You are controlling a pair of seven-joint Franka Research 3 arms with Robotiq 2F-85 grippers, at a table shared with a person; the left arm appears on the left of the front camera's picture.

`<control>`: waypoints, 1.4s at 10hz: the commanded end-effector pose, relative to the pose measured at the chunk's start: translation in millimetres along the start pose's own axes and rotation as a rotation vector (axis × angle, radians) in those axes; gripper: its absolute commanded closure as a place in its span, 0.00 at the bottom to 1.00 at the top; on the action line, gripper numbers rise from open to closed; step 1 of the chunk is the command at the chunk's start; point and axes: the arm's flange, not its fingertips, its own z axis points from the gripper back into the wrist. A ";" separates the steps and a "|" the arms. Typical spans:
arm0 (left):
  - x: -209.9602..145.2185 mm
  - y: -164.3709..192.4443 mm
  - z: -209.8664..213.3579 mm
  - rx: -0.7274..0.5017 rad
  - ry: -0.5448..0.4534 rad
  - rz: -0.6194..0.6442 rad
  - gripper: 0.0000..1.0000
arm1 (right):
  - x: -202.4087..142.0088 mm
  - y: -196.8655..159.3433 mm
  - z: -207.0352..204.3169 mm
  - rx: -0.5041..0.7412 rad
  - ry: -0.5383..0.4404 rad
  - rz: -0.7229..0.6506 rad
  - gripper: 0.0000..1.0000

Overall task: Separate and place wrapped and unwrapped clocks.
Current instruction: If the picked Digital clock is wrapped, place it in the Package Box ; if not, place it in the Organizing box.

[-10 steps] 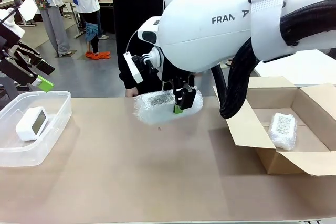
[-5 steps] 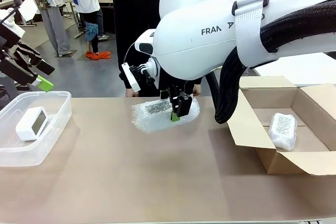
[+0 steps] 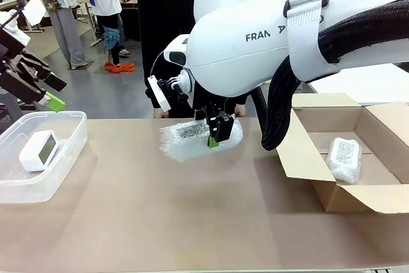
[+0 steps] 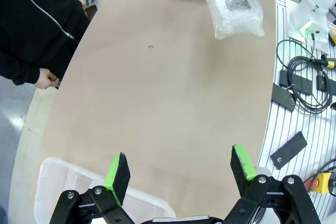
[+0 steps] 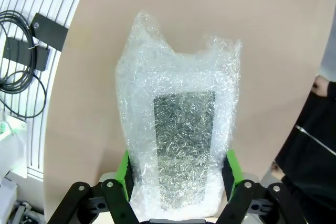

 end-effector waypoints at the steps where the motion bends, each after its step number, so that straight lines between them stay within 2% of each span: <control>1: 1.1 -1.3 0.1 0.005 0.008 0.004 0.00 | -23.9 -14.6 6.5 -0.018 0.161 -0.351 0.20; 3: 1.1 -1.3 0.1 0.005 0.008 0.004 0.00 | -113.8 -18.0 36.8 -0.018 0.294 -0.961 0.20; 6: 1.1 -1.3 0.1 0.005 0.008 0.004 0.00 | -246.1 27.5 34.3 -0.009 0.287 -1.621 0.20; 7: 1.1 -1.3 0.1 0.005 0.008 0.004 0.00 | -289.6 49.7 27.5 -0.002 0.223 -1.862 0.20; 9: 1.1 -1.3 0.1 0.005 0.008 0.004 0.00 | -340.8 73.7 -1.0 -0.105 0.228 -2.134 0.20; 11: 1.1 -1.3 0.1 0.005 0.008 0.004 0.00 | -372.1 78.9 -45.0 -0.096 0.193 -2.351 0.20; 12: 1.1 -1.3 0.1 0.005 0.008 0.004 0.00 | -379.7 77.5 -63.9 -0.106 0.184 -2.428 0.20; 13: 1.1 -1.3 0.1 0.005 0.008 0.004 0.00 | -381.7 71.9 -78.1 -0.102 0.098 -2.466 0.20; 14: 1.1 -1.3 0.1 0.005 0.008 0.004 0.00 | -378.3 64.0 -87.6 -0.125 0.109 -2.499 0.20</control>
